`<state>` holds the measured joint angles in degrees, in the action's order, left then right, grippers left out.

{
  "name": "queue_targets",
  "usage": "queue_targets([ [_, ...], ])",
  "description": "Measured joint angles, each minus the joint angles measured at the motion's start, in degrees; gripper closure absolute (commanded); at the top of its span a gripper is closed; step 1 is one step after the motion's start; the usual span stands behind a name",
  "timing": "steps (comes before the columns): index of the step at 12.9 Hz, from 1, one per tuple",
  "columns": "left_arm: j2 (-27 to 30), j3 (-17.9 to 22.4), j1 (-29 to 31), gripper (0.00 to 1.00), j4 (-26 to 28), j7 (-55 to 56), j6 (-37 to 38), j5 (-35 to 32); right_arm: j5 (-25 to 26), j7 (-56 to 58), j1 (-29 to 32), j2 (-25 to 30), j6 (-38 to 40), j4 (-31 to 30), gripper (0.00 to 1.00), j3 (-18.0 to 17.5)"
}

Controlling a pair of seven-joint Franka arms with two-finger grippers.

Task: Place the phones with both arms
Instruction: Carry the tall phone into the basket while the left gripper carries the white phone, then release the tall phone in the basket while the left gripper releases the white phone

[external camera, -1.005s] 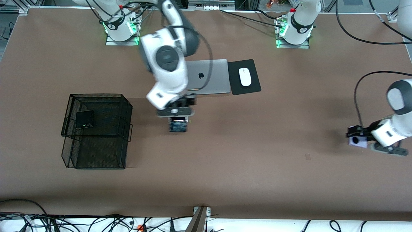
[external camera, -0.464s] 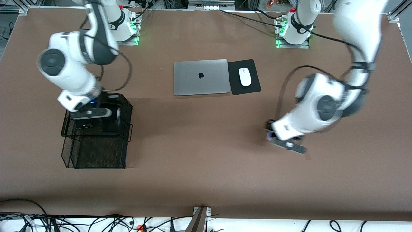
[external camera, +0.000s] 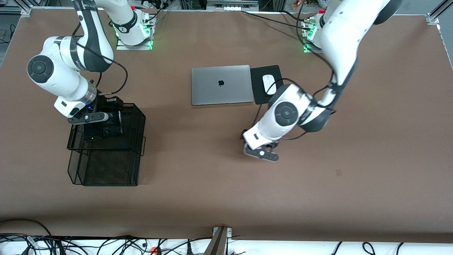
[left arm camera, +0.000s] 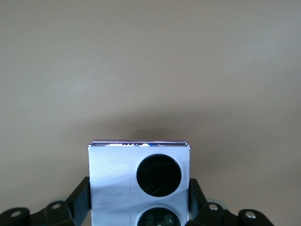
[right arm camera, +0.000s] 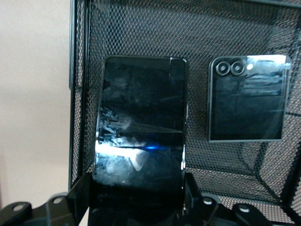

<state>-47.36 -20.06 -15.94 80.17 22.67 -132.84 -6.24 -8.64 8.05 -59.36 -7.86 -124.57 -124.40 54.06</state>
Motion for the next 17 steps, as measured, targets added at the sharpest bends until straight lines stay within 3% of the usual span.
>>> queue_targets([
  [2,-4.32,0.18,-2.65,0.90,-0.68,4.75,-5.39,-0.03,0.00,-0.04,-0.10,-0.50,-2.26,-0.25,1.00,0.01],
  [5,-5.98,2.10,-7.74,0.89,-1.35,9.40,-6.41,-0.04,-0.01,-0.18,-0.10,-2.79,-6.94,-0.30,1.00,0.00],
  [6,-6.05,2.44,-8.37,0.84,-1.38,9.82,-6.40,-0.04,-0.02,-0.22,-0.09,-3.59,-7.43,-0.32,1.00,0.00],
  [7,-6.21,2.63,-8.58,0.56,-1.42,9.88,-6.40,-0.04,-0.16,-0.29,-0.08,-4.36,-7.61,-0.34,1.00,-0.01],
  [8,-6.37,2.77,-8.58,0.01,-1.47,9.88,-6.40,-0.04,-0.79,-0.40,-0.07,-5.04,-7.69,-0.37,0.73,-0.01],
  [9,-6.45,2.96,-8.56,0.00,-1.53,9.87,-6.41,-0.04,-1.91,-0.40,-0.07,-5.60,-7.70,-0.38,0.21,-0.01],
  [10,-6.46,3.06,-8.53,0.00,-1.69,9.87,-6.41,-0.04,-2.65,-0.40,-0.06,-6.05,-7.71,-0.38,0.01,-0.01],
  [13,-5.87,3.26,-7.81,0.00,-2.88,9.85,-5.01,-0.05,-4.72,-0.40,-0.05,-6.48,-7.73,-0.36,0.00,-0.01],
  [17,2.73,3.69,-3.62,0.00,-4.97,9.84,13.92,-0.09,-4.81,-0.41,-0.06,-6.38,-6.00,2.29,0.00,0.02],
])
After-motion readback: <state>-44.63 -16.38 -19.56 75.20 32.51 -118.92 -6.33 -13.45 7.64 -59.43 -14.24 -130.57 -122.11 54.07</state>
